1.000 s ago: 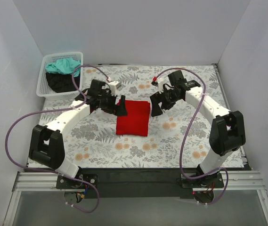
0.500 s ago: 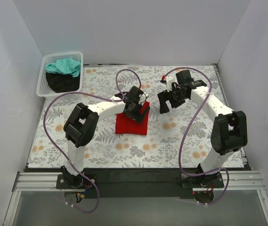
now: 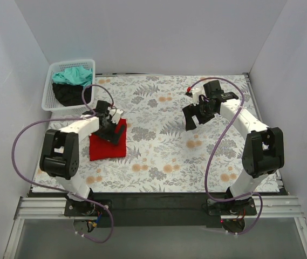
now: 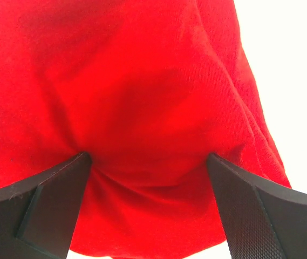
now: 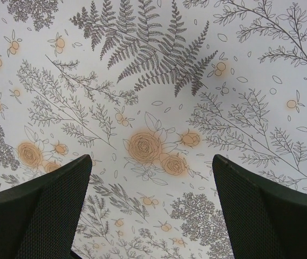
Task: Fold and stack the t-shirts
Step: Neatly place the folded tshirt to the corner
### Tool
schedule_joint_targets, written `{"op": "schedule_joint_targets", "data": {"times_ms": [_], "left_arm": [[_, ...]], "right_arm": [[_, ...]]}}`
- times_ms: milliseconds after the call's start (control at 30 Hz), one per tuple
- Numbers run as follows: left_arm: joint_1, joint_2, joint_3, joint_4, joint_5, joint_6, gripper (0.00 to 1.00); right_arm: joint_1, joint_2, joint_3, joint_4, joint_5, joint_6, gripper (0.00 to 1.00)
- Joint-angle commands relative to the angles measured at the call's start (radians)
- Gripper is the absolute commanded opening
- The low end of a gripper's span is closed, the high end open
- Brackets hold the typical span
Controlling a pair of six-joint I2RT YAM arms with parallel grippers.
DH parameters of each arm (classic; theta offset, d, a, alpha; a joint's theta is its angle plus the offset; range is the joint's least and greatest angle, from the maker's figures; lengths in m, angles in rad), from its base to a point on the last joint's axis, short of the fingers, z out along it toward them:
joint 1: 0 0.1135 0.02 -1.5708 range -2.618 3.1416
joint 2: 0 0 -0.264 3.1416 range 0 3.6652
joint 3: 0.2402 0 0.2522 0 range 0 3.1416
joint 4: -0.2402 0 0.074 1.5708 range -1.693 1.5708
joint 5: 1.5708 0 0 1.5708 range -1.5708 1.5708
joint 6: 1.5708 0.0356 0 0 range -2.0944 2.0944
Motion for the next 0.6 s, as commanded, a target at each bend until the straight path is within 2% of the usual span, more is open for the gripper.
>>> {"op": "schedule_joint_targets", "data": {"times_ms": [0, 100, 133, 167, 267, 467, 567], "left_arm": [[0.105, -0.014, -0.187, -0.233, 0.022, 0.193, 0.90], [0.223, -0.063, -0.273, -0.214, -0.004, 0.313, 0.90], [0.247, -0.068, -0.282, -0.215, -0.001, 0.386, 0.90], [0.337, -0.072, -0.293, -0.203, -0.004, 0.418, 0.90], [0.443, -0.046, -0.276, -0.212, -0.006, 0.512, 0.90], [0.595, 0.029, -0.230, -0.184, -0.032, 0.661, 0.89], [0.622, 0.030, -0.230, -0.181, -0.041, 0.725, 0.89]], "right_arm": [[-0.009, -0.051, 0.042, 0.002, 0.022, -0.024, 0.98], [-0.011, -0.055, 0.045, -0.004, 0.031, -0.030, 0.98], [-0.011, -0.055, 0.046, -0.006, 0.033, -0.035, 0.98], [-0.012, -0.056, 0.046, -0.007, 0.034, -0.035, 0.98], [-0.012, -0.051, 0.048, -0.010, 0.037, -0.038, 0.98], [-0.014, -0.042, 0.060, -0.015, 0.042, -0.041, 0.98], [-0.012, -0.042, 0.065, -0.023, 0.043, -0.043, 0.98]]}}
